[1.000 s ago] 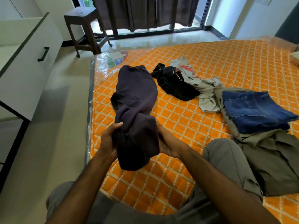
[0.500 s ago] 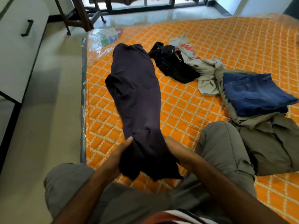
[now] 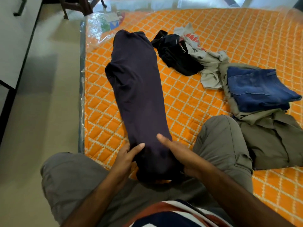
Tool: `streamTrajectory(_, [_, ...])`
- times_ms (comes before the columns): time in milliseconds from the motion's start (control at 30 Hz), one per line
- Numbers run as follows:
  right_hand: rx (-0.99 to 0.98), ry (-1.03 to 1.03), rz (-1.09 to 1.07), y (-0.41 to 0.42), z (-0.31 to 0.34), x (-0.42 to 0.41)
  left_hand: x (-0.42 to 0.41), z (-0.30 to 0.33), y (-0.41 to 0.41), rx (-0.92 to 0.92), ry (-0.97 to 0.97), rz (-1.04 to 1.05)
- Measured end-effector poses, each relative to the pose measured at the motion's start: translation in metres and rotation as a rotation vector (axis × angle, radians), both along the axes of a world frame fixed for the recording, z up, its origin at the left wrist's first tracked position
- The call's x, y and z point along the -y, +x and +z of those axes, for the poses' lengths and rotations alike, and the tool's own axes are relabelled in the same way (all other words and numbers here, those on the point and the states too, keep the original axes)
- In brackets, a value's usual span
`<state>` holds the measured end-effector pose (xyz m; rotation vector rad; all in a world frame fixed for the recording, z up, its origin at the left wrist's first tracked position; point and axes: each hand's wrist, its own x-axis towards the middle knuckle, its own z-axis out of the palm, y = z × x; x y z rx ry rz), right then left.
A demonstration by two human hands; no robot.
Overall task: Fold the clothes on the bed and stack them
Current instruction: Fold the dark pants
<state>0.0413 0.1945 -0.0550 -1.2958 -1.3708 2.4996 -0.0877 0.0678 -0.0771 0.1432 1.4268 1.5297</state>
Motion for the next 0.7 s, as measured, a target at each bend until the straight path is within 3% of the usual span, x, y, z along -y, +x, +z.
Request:
streamTrajectory(100, [0.106,0.044,0.069,0.006,-0.012,0.006,0.002,0.004,0.0,0.194,0.043,0.003])
streamTrajectory(267, [0.15,0.239,0.102,0.014,-0.027,0.0,0.0,0.005,0.003,0.294,0.045,-0.006])
streamTrajectory(433, [0.091,0.425,0.07,0.017,-0.027,-0.006,0.003,-0.032,-0.007,0.272,-0.207,0.099])
streamTrajectory(533, [0.097,0.679,0.152,0.017,-0.019,-0.003,0.007,-0.05,-0.012,0.3,-0.319,0.19])
streamTrajectory(600, [0.216,0.983,0.214,0.017,-0.016,0.0,0.014,-0.062,-0.008,0.317,-0.337,0.085])
streamTrajectory(633, [0.255,1.11,0.222,0.017,-0.014,0.001,0.016,-0.061,-0.011,0.229,-0.347,-0.028])
streamTrajectory(700, [0.183,1.223,0.21,0.015,-0.006,0.003,-0.014,-0.044,0.01,0.139,-0.295,-0.057])
